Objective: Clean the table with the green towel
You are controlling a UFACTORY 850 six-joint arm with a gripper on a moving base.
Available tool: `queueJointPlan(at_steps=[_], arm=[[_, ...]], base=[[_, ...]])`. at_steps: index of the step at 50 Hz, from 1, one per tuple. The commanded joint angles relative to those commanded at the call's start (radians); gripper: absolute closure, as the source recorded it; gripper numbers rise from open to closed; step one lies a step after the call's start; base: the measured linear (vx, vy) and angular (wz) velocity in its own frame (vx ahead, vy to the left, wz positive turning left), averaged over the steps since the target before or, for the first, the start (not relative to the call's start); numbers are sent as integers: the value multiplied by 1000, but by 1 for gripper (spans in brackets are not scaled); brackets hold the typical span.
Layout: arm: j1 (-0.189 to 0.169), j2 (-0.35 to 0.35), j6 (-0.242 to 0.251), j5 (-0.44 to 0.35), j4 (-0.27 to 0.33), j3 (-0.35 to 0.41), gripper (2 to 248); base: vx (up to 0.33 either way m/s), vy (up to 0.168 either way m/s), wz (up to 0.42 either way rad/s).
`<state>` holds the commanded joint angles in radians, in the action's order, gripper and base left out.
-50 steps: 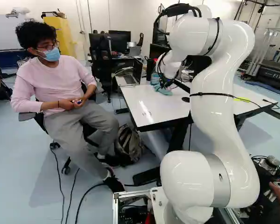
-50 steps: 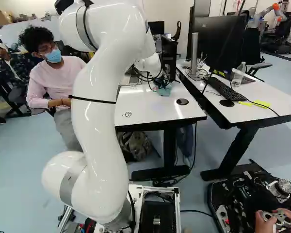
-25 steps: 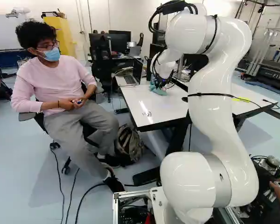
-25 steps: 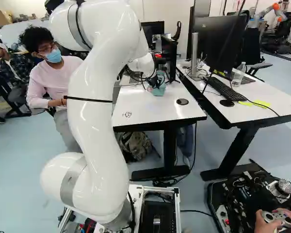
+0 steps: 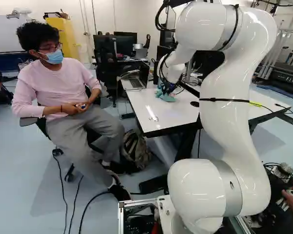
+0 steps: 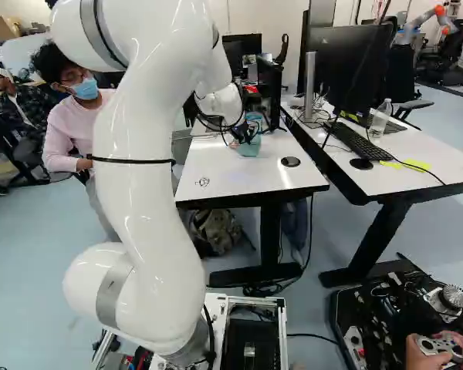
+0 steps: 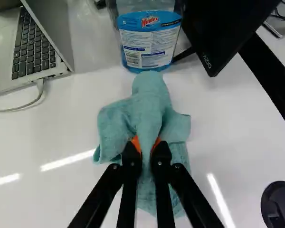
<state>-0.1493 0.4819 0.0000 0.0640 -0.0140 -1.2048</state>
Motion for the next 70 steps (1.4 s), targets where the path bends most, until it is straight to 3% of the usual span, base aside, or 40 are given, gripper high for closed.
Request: queueJointPlan(at_steps=[15, 36, 53, 70], arm=[[-24, -46, 0, 0, 0, 61, 211], [-83, -38, 0, 0, 0, 50, 211], [-117, 7, 0, 0, 0, -8, 211], [-113, 76, 0, 0, 0, -101, 211]], base=[[0, 0, 0], [0, 0, 0], [0, 0, 0], [0, 0, 0]])
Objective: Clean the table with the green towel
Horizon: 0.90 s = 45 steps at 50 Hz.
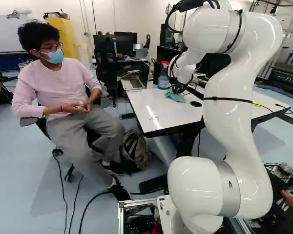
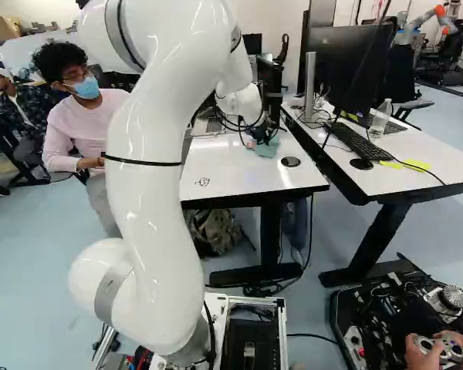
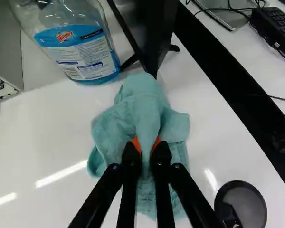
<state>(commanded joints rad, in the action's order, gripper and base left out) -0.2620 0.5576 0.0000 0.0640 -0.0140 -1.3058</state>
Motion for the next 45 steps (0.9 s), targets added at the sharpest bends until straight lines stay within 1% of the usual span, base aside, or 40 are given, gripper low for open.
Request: queueJointPlan(at_steps=[10, 20, 33, 45], arm=[[14, 34, 0, 0, 0, -47, 211], [38, 46, 0, 0, 0, -62, 211], [71, 33, 0, 0, 0, -45, 211], [93, -4, 0, 0, 0, 6, 211]], base=[[0, 0, 0], [0, 0, 0], [0, 0, 0], [0, 0, 0]])
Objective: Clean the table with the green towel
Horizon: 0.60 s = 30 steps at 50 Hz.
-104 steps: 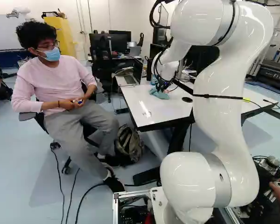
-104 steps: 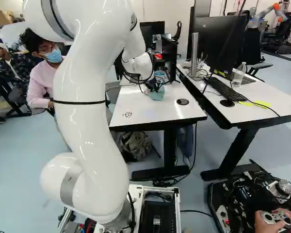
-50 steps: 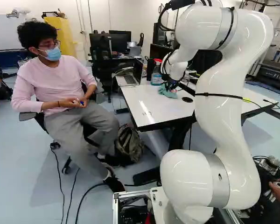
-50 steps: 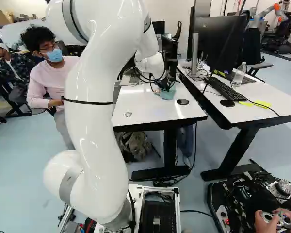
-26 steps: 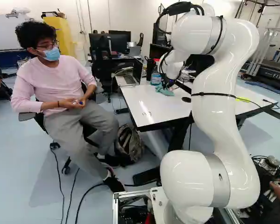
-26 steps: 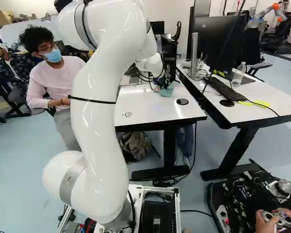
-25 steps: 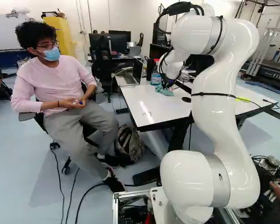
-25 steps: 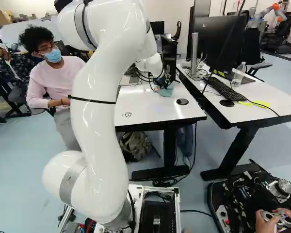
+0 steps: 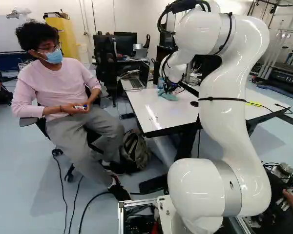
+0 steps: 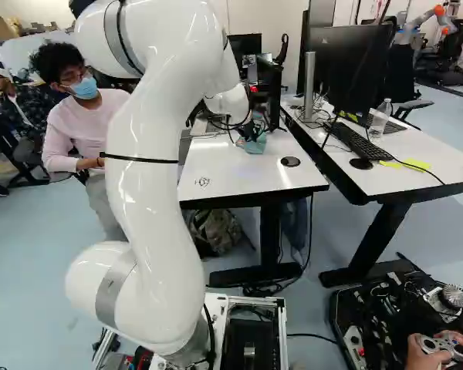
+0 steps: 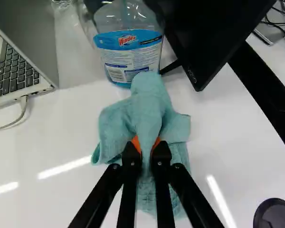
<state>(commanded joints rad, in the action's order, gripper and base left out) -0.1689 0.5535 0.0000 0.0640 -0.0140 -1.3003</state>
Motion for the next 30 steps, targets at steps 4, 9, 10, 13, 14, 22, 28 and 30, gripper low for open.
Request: queueJointPlan(at_steps=[4, 9, 10, 13, 14, 22, 28, 30], arm=[[5, -16, 0, 0, 0, 21, 211], [6, -36, 0, 0, 0, 49, 211], [6, -40, 0, 0, 0, 54, 211], [5, -53, 0, 0, 0, 71, 211], [4, -57, 0, 0, 0, 76, 211], [-9, -83, 0, 0, 0, 111, 211], [-11, -90, 0, 0, 0, 120, 211], [-11, -90, 0, 0, 0, 120, 211]], base=[[0, 0, 0], [0, 0, 0], [0, 0, 0], [0, 0, 0], [0, 0, 0], [0, 0, 0], [0, 0, 0], [0, 0, 0]])
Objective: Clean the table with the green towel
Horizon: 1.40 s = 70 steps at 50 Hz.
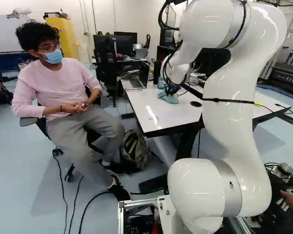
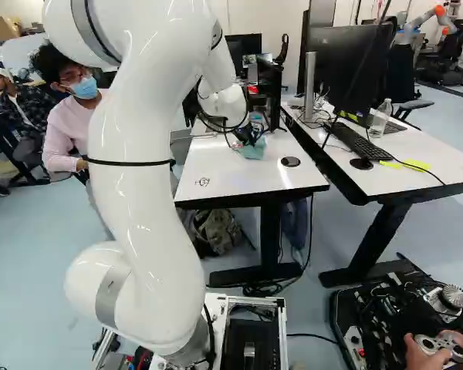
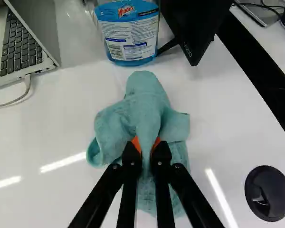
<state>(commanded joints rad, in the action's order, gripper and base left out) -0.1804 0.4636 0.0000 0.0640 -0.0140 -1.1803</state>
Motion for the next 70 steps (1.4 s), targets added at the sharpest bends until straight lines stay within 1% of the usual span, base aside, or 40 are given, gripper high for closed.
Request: queueJointPlan(at_steps=[12, 24, 32, 49, 70], arm=[[0, -6, 0, 0, 0, 2, 211], [-1, -44, 0, 0, 0, 22, 211], [-5, -93, 0, 15, 0, 63, 211], [-15, -211, 0, 92, 0, 161, 211], [-28, -367, 0, 166, 0, 280, 211]], base=[[0, 0, 0], [0, 0, 0], [0, 0, 0], [0, 0, 0], [0, 0, 0]])
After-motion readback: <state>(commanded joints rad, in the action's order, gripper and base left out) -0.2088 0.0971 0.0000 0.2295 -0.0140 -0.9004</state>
